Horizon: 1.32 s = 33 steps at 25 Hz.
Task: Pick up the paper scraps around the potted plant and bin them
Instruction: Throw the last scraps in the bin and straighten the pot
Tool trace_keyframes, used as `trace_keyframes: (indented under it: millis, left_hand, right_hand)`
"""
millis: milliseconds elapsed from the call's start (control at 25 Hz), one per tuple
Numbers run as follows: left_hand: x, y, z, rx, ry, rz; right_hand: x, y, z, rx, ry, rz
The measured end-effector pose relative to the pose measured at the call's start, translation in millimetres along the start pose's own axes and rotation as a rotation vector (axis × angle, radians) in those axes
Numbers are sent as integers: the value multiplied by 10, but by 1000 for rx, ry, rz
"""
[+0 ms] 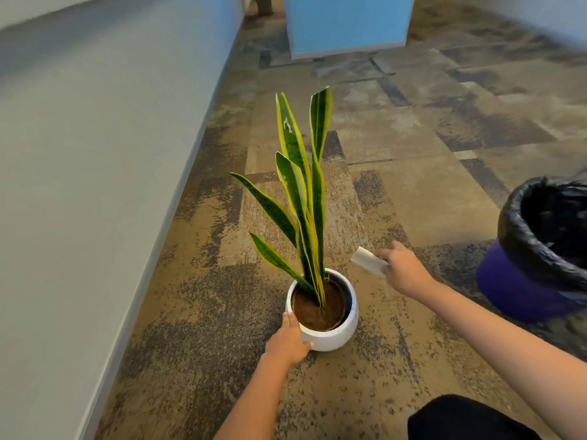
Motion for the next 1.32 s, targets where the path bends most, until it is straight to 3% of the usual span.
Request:
trace_keyframes:
  millis: [240,520,720,840,920,1120,1320]
  left_hand:
    - [101,-97,-158,-45,70,34]
    - [-10,-321,-434,83,267,-171]
    - [-50,-420,-549,125,325,-256]
    - [-15,-453,-587,110,307,-273]
    - [21,-465,-596,100,299,-270]
    - [114,-469,-570,41,250,-264]
    - [270,-433,-561,42,234,-228]
  right_hand:
    - [135,805,-331,-204,-113,-422]
    - [459,1919,-1473,-167,-228,-860]
    - [815,2169,-2320,-104,-418,-760]
    - [945,2124,-2517,-140,-451,-640]
    - [999,2100,-2534,-150,-440,-663]
    - [1024,2062,-2293,-172,-249,-906]
    - [1059,1914,-1948,-186,6,-937]
Point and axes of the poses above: each hand's wrist, its own x-axis away from the middle knuckle, its own y-axis out of the back of the hand, z = x × y, the point moved 2 cm from there along -x, towards the middle knuckle, and after that the axes turned 11 degrees about -x, right-handed, at the moved point
